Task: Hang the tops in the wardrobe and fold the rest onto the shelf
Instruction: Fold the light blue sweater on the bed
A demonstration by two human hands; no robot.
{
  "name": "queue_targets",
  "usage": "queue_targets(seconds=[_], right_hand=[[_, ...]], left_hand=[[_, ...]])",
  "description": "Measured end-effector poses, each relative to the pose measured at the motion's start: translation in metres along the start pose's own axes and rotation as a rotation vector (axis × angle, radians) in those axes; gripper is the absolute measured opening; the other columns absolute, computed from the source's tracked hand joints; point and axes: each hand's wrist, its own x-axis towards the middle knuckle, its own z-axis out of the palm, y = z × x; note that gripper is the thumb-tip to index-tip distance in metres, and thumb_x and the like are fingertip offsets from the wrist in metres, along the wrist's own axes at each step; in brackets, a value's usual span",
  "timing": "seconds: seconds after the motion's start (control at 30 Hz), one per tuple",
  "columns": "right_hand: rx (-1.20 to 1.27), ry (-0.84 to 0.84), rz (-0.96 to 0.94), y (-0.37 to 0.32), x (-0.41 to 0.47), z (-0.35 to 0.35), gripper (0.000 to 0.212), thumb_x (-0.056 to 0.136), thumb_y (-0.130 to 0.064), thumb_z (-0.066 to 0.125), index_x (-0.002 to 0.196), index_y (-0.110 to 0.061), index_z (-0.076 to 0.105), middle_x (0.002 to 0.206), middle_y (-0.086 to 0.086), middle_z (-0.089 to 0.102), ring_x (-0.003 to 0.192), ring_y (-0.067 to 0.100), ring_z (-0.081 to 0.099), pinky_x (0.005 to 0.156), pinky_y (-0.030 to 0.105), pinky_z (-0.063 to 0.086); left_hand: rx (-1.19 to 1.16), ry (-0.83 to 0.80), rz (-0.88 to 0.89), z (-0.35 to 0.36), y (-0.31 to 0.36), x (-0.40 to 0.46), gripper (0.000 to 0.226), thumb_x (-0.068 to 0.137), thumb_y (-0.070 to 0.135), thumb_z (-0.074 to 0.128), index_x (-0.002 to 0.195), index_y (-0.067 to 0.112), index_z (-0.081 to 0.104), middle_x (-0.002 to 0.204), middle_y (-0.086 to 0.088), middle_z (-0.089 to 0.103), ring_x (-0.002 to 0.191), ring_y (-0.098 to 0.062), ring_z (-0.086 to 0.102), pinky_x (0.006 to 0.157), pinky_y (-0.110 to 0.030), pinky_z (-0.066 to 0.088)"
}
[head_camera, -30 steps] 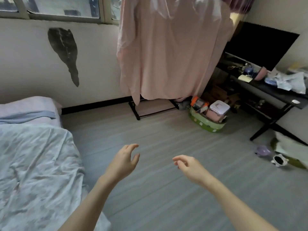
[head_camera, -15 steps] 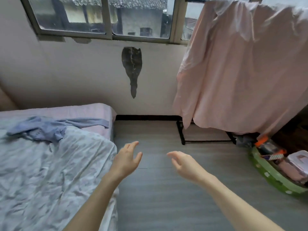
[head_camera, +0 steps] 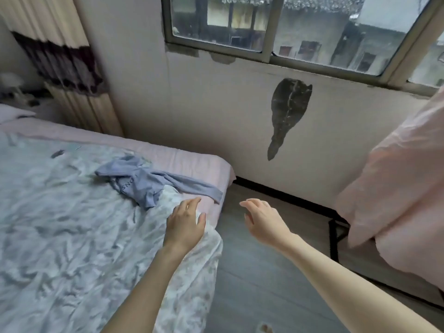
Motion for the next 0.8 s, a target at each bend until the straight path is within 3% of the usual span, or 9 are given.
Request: queue_targets(seconds=[0.13, 0.3, 0.43, 0.63, 0.8], right_hand=[[0.004, -0.15, -0.124, 0.009, 0.092, 0.02, 0.04, 0.098, -0.021, 0.035, 0.138, -0.022, 0.041, 0.14, 0.0, 0.041, 0.127, 0.024, 0.039, 0.095, 0.035, 0.037], [0.105, -0.311, -0.267, 0.037, 0.217, 0.035, 0.039, 0.097, -0.018, 0.037, 0.136, -0.017, 0.045, 0.139, 0.003, 0.046, 0.124, 0.021, 0.045, 0.1, 0.034, 0.038], [0.106, -0.395, -0.282, 0.052, 0.293, 0.043, 0.036, 0.098, -0.019, 0.036, 0.131, -0.017, 0.047, 0.134, 0.006, 0.049, 0.116, 0.024, 0.052, 0.094, 0.035, 0.043], [0.066, -0.567, -0.385, 0.024, 0.378, 0.099, 0.041, 0.096, -0.018, 0.035, 0.136, -0.016, 0.044, 0.133, 0.007, 0.05, 0.119, 0.024, 0.049, 0.095, 0.029, 0.04], [0.025, -0.601, -0.477, -0.011, 0.424, 0.166, 0.046, 0.095, -0.019, 0.037, 0.141, -0.022, 0.037, 0.14, 0.002, 0.043, 0.123, 0.024, 0.047, 0.094, 0.032, 0.041]], left_hand=[[-0.034, -0.028, -0.207, 0.014, -0.037, 0.046, 0.045, 0.098, 0.027, 0.044, 0.141, 0.017, 0.039, 0.145, -0.002, 0.039, 0.131, -0.022, 0.038, 0.106, -0.035, 0.033], [-0.106, 0.047, -0.479, 0.033, -0.066, 0.126, 0.042, 0.098, 0.026, 0.044, 0.138, 0.016, 0.042, 0.145, -0.003, 0.04, 0.129, -0.022, 0.041, 0.102, -0.036, 0.038], [-0.18, 0.058, -0.627, 0.04, -0.072, 0.17, 0.043, 0.097, 0.024, 0.044, 0.139, 0.014, 0.042, 0.144, -0.003, 0.041, 0.131, -0.019, 0.039, 0.104, -0.032, 0.035], [-0.233, 0.157, -0.837, 0.054, -0.119, 0.201, 0.037, 0.095, 0.017, 0.048, 0.132, 0.012, 0.048, 0.134, -0.007, 0.048, 0.122, -0.022, 0.047, 0.094, -0.027, 0.036], [-0.22, 0.195, -0.965, 0.082, -0.186, 0.229, 0.049, 0.093, 0.022, 0.052, 0.139, 0.013, 0.039, 0.137, -0.009, 0.042, 0.127, -0.025, 0.041, 0.1, -0.032, 0.036]])
